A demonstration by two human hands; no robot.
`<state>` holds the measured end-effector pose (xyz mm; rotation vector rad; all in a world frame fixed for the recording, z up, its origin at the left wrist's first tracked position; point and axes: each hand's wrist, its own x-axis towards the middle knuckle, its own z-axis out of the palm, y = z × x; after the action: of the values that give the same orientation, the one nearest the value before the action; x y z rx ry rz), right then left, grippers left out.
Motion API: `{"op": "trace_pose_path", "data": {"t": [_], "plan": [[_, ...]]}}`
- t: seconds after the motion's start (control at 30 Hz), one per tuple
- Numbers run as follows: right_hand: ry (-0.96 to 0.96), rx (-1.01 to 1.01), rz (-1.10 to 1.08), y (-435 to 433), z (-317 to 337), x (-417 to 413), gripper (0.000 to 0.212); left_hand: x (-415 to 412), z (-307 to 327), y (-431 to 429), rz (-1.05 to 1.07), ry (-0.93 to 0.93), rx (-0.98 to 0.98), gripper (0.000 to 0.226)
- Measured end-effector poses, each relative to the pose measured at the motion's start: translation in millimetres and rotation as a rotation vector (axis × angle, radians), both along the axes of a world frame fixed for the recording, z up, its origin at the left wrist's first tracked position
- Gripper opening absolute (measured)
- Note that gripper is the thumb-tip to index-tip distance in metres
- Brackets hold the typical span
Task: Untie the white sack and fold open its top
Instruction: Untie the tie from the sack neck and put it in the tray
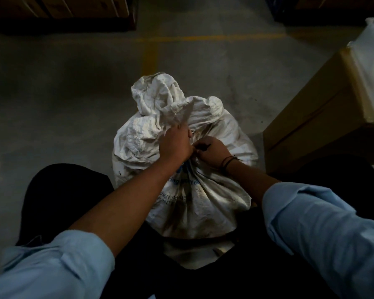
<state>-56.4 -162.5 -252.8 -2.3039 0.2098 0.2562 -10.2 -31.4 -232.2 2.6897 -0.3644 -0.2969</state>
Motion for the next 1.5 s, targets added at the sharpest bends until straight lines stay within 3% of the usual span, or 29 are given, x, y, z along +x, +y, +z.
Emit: {"op": "trace_pose_path", "data": {"t": [0.1,0.43,0.57,0.7,0.8,0.87,0.97,1.1,1.23,1.4,1.5], "plan": [[-0.028,-0.156,-0.001,2.0,-4.2,-0.2,0.033,3.3,0.4,1.3,0.012,-0.003,0.035,0.041],[0.046,-0.172,0.084,-1.5,2.9,-9.9,0.055,6.0,3.4,16.5,0.013,0.014,-0.063,0.042],[0.089,-0.164,0.127,-4.6,6.9,-8.8,0.040,13.7,-5.6,40.4,0.005,-0.097,-0.035,0.025],[0.085,-0.140,0.123,-3.9,7.1,-8.0,0.036,32.0,0.1,66.1,0.076,0.103,-0.049,0.038],[0.101,-0.090,0.097,-3.6,2.9,-2.3,0.028,26.6,5.8,62.1,-0.059,0.215,-0.183,0.021],[0.118,-0.051,0.057,-2.3,-2.6,5.7,0.026,22.2,-0.2,60.0,-0.130,0.192,-0.168,0.018],[0.102,0.105,-0.087,-2.2,-10.0,15.6,0.048,22.7,-6.2,58.1,-0.114,0.146,-0.131,0.020],[0.128,0.137,-0.132,-5.2,-6.0,17.0,0.029,27.0,-8.1,51.1,-0.095,0.199,-0.157,0.018],[0.145,0.053,-0.129,-4.4,-18.7,18.3,0.045,20.9,-8.5,41.5,-0.006,0.165,-0.076,0.051],[0.115,0.036,-0.137,-2.2,-22.7,17.0,0.045,15.2,-14.1,35.4,0.060,0.091,-0.001,0.106],[0.097,0.060,-0.095,-5.0,-26.6,17.3,0.043,14.3,-8.1,33.4,0.098,0.118,0.019,0.107]]}}
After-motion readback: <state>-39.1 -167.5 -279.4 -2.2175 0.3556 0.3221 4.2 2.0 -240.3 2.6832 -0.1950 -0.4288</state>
